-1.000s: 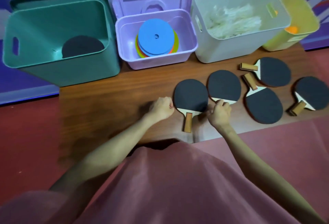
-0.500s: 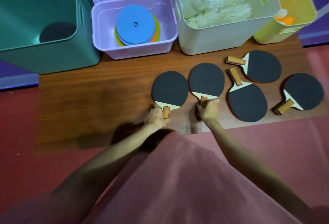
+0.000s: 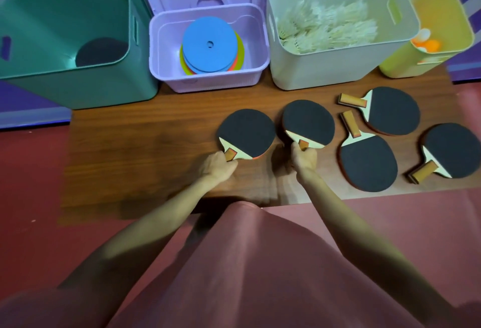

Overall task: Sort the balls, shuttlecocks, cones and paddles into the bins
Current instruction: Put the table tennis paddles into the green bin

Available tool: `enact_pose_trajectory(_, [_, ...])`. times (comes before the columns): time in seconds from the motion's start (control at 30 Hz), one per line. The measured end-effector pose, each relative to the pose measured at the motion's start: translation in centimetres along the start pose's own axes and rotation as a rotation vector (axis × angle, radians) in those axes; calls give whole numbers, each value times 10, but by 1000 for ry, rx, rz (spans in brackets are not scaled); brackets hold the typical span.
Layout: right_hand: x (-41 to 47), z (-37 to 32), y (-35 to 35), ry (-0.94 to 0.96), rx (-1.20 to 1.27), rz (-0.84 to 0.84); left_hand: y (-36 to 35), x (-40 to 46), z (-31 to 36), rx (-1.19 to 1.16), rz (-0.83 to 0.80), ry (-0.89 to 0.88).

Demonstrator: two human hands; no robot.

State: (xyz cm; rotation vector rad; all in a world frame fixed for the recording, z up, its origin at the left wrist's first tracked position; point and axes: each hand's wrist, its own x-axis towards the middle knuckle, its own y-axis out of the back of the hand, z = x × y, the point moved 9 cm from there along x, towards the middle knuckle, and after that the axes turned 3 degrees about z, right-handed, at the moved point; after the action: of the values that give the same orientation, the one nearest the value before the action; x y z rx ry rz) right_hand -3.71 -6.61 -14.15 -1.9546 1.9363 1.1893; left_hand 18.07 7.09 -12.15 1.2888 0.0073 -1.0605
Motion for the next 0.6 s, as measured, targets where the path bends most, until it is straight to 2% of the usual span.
enact_pose_trajectory(0.27, [-58,-44,6,391,-17,136,58,-5,-12,51,162,-256])
enact_pose_trajectory(0.37, [-83,-78,-3,535,21,130,89,-12,-27,25,248,-338])
enact_pose_trajectory(0.6, [-142,-155,-68,768,109,17,191,-18,-75,-51,476,-368])
